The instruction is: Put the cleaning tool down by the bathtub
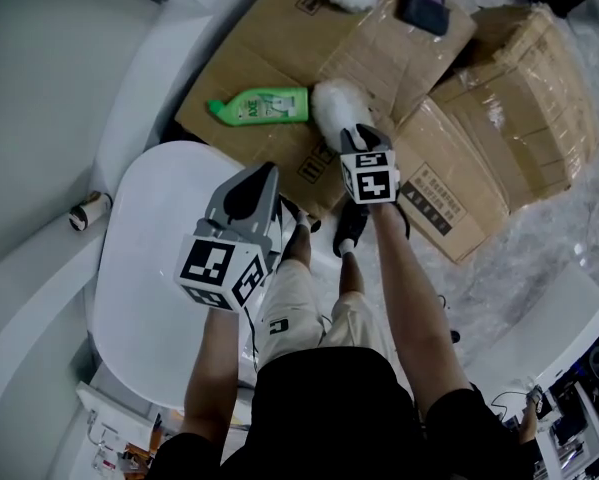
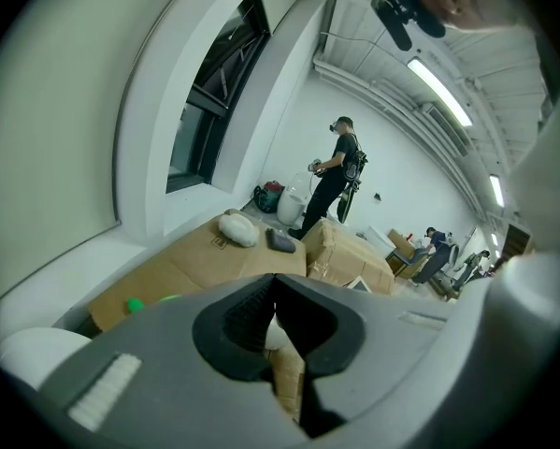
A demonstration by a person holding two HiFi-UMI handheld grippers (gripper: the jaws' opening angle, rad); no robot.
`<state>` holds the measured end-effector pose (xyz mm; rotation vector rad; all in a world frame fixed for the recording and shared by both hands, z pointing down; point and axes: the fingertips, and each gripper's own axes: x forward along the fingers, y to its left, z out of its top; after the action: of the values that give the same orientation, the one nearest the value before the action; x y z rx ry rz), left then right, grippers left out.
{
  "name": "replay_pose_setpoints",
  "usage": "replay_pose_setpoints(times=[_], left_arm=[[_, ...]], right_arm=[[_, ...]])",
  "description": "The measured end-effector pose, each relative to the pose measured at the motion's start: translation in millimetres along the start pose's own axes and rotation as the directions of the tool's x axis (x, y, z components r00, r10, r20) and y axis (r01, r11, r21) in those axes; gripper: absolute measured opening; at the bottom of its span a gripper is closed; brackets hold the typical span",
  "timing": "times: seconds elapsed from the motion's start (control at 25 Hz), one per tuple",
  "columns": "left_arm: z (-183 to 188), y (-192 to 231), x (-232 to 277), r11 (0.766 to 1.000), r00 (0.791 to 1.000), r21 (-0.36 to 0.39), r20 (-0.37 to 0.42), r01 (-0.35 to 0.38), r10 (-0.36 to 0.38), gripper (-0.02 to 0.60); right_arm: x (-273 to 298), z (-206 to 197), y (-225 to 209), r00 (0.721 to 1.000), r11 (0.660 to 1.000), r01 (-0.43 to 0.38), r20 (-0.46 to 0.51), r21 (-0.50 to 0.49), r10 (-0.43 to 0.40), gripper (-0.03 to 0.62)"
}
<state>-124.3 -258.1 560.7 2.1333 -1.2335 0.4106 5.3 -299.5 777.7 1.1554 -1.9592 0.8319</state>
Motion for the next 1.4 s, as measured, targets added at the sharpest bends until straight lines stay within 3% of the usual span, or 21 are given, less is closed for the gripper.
replay_pose_setpoints(times=[1.04,1.4], left_arm=[[13,-59,-57,1.000,0.994,-0.002,0.109,-0.016,0.016,-0.002],[18,-91,-81,0.999,0.986,-0.006,0.165,-0.035,0.036,-0.003]], right_arm=[[-116,31,38,0.994,0.991,-0.032,0.103,-0.129,0.045,0.097],[-171,18,46,0.986,0.988,-0.047,0.153,-0.144,0.069,0.092]])
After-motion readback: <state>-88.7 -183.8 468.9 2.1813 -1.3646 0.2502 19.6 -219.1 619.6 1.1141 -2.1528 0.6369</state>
